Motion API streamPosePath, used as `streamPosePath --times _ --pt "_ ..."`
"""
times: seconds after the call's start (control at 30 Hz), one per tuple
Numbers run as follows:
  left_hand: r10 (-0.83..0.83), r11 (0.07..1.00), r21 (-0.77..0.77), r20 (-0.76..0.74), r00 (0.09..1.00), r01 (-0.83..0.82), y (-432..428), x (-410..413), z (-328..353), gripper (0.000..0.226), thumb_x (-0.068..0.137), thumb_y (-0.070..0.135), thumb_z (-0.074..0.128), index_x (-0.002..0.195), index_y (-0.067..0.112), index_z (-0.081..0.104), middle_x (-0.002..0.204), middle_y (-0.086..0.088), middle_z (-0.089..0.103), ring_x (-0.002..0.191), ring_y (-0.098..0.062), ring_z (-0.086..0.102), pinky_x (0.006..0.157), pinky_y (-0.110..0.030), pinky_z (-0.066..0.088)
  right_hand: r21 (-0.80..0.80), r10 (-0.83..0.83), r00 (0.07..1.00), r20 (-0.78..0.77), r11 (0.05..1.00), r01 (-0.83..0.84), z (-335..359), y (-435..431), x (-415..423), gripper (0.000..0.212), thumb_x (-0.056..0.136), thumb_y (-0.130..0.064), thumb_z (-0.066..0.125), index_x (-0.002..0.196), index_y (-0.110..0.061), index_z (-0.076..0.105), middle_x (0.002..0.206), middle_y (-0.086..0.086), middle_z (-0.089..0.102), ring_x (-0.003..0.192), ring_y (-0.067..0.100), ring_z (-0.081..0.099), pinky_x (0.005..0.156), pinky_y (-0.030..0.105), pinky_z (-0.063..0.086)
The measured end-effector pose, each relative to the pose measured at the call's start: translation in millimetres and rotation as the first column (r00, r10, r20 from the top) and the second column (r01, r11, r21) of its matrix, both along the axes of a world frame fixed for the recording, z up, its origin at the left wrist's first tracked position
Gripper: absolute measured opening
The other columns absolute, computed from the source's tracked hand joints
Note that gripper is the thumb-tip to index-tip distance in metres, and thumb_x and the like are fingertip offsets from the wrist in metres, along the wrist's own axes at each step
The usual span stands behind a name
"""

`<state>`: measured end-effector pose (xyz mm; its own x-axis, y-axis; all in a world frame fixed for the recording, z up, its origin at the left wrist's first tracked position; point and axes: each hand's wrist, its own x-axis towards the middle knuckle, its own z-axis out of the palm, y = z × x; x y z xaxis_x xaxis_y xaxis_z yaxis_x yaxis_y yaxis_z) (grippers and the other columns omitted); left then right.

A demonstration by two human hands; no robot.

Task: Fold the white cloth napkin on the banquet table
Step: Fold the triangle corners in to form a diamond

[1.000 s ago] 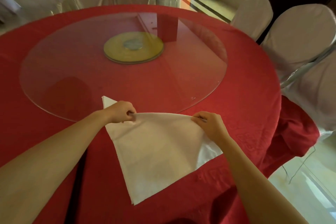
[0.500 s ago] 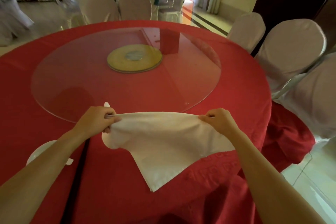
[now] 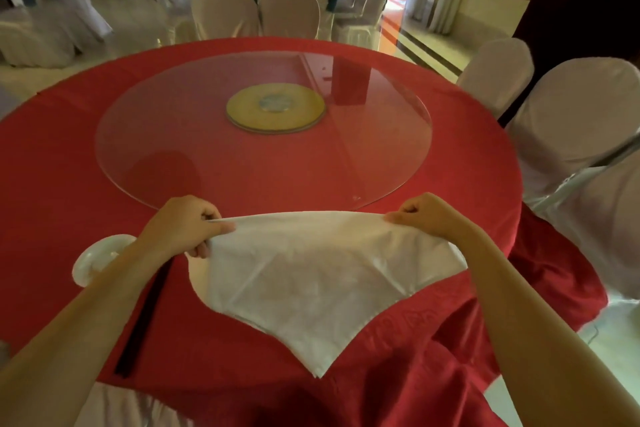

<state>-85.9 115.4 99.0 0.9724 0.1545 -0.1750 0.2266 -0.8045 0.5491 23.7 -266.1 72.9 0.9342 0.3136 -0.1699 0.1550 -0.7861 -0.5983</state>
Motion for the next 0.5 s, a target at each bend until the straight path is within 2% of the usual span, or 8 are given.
streamPosePath --times 0.1,0.27,0.33,0.4,0.47,0.5 --pt "0.041 0.999 0.012 -0.044 0.998 -0.04 0.8 25.7 -29.8 0.026 0.081 0.032 0.067 0.064 0.012 0.066 0.042 -0.003 0.065 0.041 -0.017 0.064 0.05 -0.026 0.052 -0.032 -0.028 0.999 0.031 0.999 0.029 -24.5 13.2 18.1 0.049 0.081 -0.041 0.065 0.067 0.005 0.061 0.054 0.004 0.044 0.05 0.015 0.037 0.049 0.028 0.03" --pt "0.14 0.989 0.055 -0.014 0.99 -0.139 0.5 71.4 -78.7 0.017 0.081 0.016 0.061 0.079 0.002 0.069 0.059 -0.011 0.069 0.059 -0.027 0.069 0.057 -0.027 0.051 -0.086 -0.116 0.99 0.079 0.989 0.123 -74.3 35.2 51.7 0.027 0.086 -0.028 0.06 0.069 -0.007 0.061 0.072 0.007 0.061 0.063 0.021 0.052 0.053 0.03 0.036" --pt "0.194 0.976 0.095 0.005 0.981 -0.194 0.4 90.5 -94.3 0.02 0.081 0.009 0.055 0.096 0.003 0.068 0.083 -0.017 0.072 0.077 -0.032 0.069 0.068 -0.033 0.053 -0.14 -0.127 0.983 0.13 0.979 0.145 -91.9 44.5 66.5 0.021 0.087 -0.024 0.056 0.075 -0.009 0.062 0.082 0.009 0.065 0.072 0.026 0.058 0.057 0.031 0.038" --pt "0.199 0.954 0.21 0.089 0.976 -0.214 -7.3 103.6 -110.0 0.038 0.084 0.006 0.051 0.123 0.005 0.055 0.12 -0.021 0.06 0.106 -0.038 0.058 0.088 -0.043 0.048 -0.189 -0.105 0.977 0.188 0.972 0.141 -109.0 50.8 80.8 0.018 0.089 -0.021 0.052 0.083 -0.008 0.063 0.09 0.01 0.067 0.083 0.03 0.06 0.071 0.036 0.043" --pt "0.131 0.943 0.265 0.266 0.955 -0.203 -31.0 100.2 -129.2 0.044 0.086 0.004 0.048 0.13 0.006 0.047 0.134 -0.02 0.049 0.117 -0.038 0.05 0.093 -0.047 0.044 -0.202 -0.089 0.974 0.208 0.97 0.131 -123.7 52.3 92.2 0.018 0.09 -0.02 0.049 0.087 -0.008 0.063 0.094 0.009 0.066 0.087 0.03 0.059 0.083 0.042 0.044" --pt "0.057 0.957 0.244 0.362 0.93 -0.154 -49.0 93.8 -140.7 0.042 0.086 0.003 0.047 0.128 0.005 0.05 0.133 -0.018 0.052 0.118 -0.036 0.051 0.095 -0.046 0.045 -0.2 -0.08 0.976 0.203 0.972 0.122 -130.4 50.5 96.9 0.018 0.091 -0.021 0.05 0.087 -0.009 0.063 0.094 0.008 0.065 0.088 0.03 0.059 0.084 0.044 0.044"
